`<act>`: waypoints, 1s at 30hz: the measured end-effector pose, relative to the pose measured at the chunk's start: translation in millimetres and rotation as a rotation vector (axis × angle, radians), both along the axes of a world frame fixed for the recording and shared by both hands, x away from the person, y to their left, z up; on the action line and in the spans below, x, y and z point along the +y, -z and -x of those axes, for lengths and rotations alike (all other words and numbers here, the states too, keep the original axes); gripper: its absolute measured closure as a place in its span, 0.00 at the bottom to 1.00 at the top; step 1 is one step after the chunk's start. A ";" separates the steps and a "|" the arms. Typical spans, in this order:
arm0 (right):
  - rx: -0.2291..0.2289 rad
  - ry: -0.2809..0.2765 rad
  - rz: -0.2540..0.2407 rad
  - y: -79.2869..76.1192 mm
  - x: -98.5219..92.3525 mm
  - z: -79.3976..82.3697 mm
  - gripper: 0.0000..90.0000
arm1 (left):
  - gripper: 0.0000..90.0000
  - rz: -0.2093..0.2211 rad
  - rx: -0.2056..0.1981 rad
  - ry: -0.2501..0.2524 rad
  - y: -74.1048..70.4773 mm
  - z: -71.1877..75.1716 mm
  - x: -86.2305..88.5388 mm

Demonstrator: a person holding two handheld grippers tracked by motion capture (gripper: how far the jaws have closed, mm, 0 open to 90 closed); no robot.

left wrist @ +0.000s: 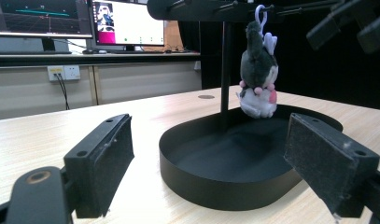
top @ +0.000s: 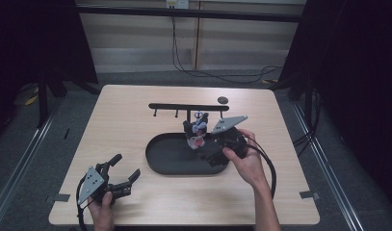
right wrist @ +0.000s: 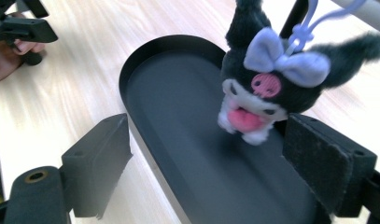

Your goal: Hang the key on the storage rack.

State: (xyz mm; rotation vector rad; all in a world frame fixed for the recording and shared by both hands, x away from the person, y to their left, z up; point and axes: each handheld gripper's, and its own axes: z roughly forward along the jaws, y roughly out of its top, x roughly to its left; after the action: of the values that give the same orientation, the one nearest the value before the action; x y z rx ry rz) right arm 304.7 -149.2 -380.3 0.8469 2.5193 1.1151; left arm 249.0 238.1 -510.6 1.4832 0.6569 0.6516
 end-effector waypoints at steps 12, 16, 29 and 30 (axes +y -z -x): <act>-0.106 0.113 -0.131 54.0 -7.2 28.5 0.16 | 0.17 0.002 0.002 0.000 -0.1 0.0 -0.2; -0.257 0.202 -0.243 76.6 -14.5 39.6 0.16 | 0.17 0.001 0.000 0.000 -0.1 -0.1 -0.2; -0.446 0.406 -0.408 124.1 -29.4 65.8 0.16 | 0.17 0.000 0.001 -0.001 -0.1 -0.1 -0.2; -0.469 0.412 -0.411 126.2 -30.0 67.7 0.16 | 0.17 -0.001 0.002 -0.001 -0.2 0.0 -0.1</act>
State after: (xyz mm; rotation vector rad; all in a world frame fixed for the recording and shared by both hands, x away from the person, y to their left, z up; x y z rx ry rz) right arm 237.0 -179.2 -506.6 0.9997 1.6717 1.4900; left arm 249.1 237.9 -510.4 1.4851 0.6595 0.6514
